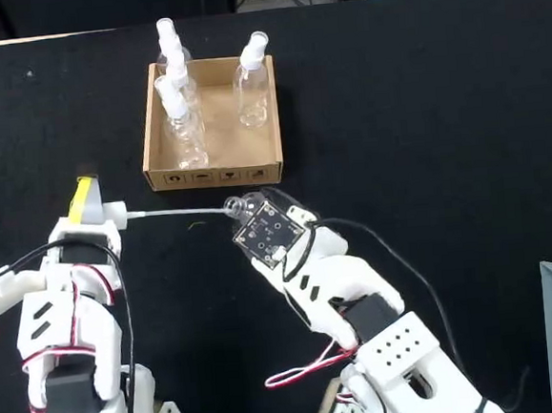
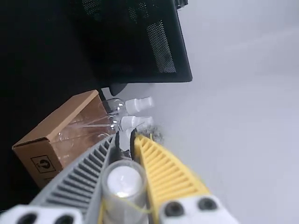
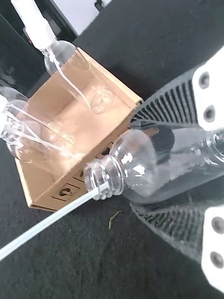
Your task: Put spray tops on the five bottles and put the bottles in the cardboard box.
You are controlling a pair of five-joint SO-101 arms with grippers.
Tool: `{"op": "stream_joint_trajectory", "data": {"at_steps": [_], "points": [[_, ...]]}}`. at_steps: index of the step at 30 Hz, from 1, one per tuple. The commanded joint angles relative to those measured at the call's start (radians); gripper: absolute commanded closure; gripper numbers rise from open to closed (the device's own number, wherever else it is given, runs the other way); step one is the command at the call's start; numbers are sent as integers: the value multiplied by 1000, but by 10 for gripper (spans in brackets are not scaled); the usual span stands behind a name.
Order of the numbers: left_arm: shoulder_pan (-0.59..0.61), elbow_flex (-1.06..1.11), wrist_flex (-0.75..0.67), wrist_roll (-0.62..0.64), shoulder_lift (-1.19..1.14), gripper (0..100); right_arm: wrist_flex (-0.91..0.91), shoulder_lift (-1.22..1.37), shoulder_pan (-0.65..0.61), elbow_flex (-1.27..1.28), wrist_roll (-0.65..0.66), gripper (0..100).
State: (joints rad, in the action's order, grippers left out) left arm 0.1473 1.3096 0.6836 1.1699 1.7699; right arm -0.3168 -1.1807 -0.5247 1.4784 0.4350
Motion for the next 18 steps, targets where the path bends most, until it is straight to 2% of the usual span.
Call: {"op": "stream_joint_trajectory", "data": {"at_steps": [1,5,18], "points": [[-65,-15,-5,-21,15,971,32,-30,-20,-5,-2,986],[-105,-13,2,-40,15,971,32,-30,-20,-5,-2,986],[-105,1,-6,-40,15,971,32,-30,-21,-5,-3,986]]}}
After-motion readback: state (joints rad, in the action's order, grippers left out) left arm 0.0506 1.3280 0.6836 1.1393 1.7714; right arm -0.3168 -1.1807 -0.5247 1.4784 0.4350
